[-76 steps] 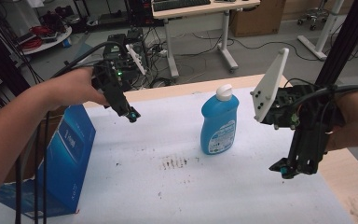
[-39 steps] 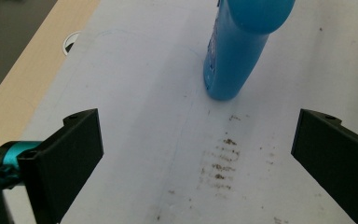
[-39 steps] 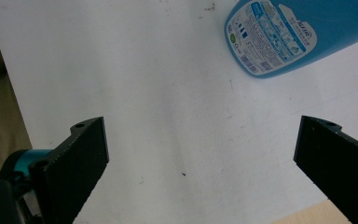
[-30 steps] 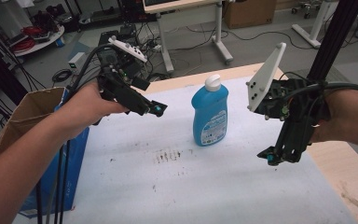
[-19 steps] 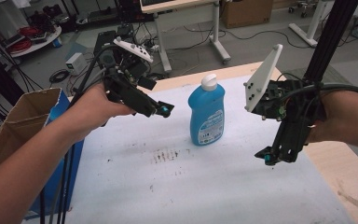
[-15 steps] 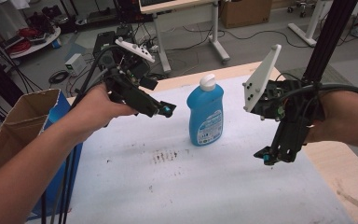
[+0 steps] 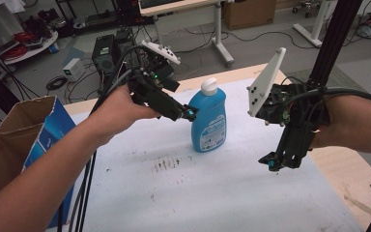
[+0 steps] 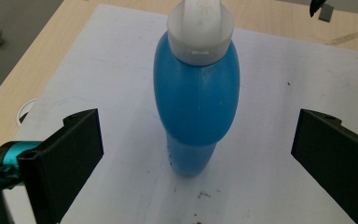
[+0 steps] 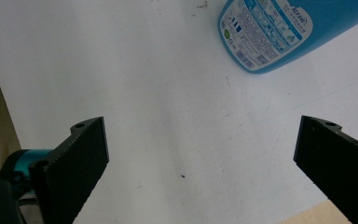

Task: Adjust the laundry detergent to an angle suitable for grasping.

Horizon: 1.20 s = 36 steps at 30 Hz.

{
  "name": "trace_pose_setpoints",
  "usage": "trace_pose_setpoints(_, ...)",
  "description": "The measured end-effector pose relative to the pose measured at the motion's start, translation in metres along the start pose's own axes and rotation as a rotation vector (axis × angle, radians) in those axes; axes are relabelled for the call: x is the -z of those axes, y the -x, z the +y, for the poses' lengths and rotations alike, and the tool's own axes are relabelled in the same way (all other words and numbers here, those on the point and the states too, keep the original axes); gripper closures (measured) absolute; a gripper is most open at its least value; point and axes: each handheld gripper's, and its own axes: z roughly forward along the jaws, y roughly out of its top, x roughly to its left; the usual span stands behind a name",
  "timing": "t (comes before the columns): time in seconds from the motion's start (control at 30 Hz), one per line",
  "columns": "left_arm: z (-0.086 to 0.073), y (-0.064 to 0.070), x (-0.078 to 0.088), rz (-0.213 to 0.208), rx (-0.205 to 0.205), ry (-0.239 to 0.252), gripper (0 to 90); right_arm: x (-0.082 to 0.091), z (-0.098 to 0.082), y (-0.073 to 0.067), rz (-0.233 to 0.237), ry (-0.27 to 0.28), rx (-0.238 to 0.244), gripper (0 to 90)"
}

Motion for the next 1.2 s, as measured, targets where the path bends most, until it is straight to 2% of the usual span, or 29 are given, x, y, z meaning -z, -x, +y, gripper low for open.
trace_pose_setpoints(0.23,0.009,0.003,-0.017,-0.009,-0.017,-0.011,2.0,0.000,-0.004,0.000,0.000,0.007,-0.009,2.2)
trace_pose_setpoints(0.67,0.013,0.000,-0.040,-0.005,-0.002,-0.017,2.0,0.001,-0.010,0.002,0.000,0.012,-0.015,2.2)
trace_pose_setpoints(0.87,0.013,0.001,-0.047,-0.005,-0.016,-0.028,2.5,0.002,-0.011,0.003,-0.001,0.020,-0.018,2.3)
trace_pose_setpoints(0.93,0.013,0.000,-0.047,-0.006,-0.020,-0.025,7.9,0.001,-0.012,0.003,0.000,0.024,-0.019,2.3)
trace_pose_setpoints(1.2,0.013,-0.001,-0.051,0.002,-0.027,-0.041,8.0,0.000,-0.014,0.004,0.001,0.025,-0.022,2.4)
